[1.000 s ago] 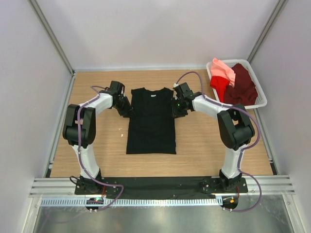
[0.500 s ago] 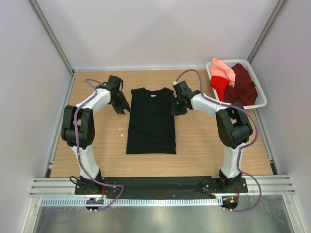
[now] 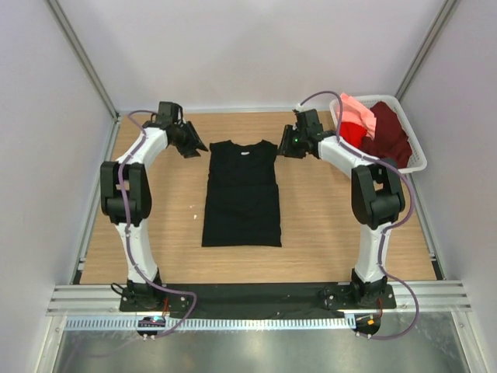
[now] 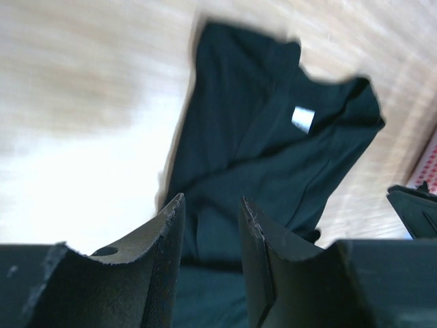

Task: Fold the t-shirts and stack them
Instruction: Fold the tshirt

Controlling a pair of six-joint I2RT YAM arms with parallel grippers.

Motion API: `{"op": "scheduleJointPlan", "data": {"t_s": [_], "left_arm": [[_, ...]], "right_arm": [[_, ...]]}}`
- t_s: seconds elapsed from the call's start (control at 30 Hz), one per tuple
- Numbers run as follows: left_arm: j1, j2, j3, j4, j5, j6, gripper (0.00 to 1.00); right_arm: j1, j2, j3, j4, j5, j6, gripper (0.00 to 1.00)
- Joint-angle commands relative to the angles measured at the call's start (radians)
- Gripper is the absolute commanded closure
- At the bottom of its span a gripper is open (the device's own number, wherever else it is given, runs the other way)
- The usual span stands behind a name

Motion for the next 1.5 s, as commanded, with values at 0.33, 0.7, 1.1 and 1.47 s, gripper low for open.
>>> {"op": "scheduleJointPlan", "data": {"t_s": [0.33, 0.7, 1.1, 1.47], "left_arm": [[0.044, 0.349, 0.300, 0.193, 0.286, -0.005, 0.61], [0.086, 0.527, 0.532, 0.119, 0.193, -0.014, 0.61], [0.107, 0.054, 0.110, -0.055, 0.082, 0.055, 0.50], [-0.049, -0.499, -0.658, 0.052, 0.019, -0.018, 0.44]], "right_arm": [[-0.031, 0.347, 0.331, 0.164, -0.053, -0.044, 0.69], [-0.031, 0.508, 0.581, 0.050, 0.004, -0.114, 0.64], [-0.031, 0.179, 0.456, -0.178, -0.048, -0.043, 0.42], [0.073, -0.283, -0.236, -0.310, 0.033, 0.128, 0.41]]}}
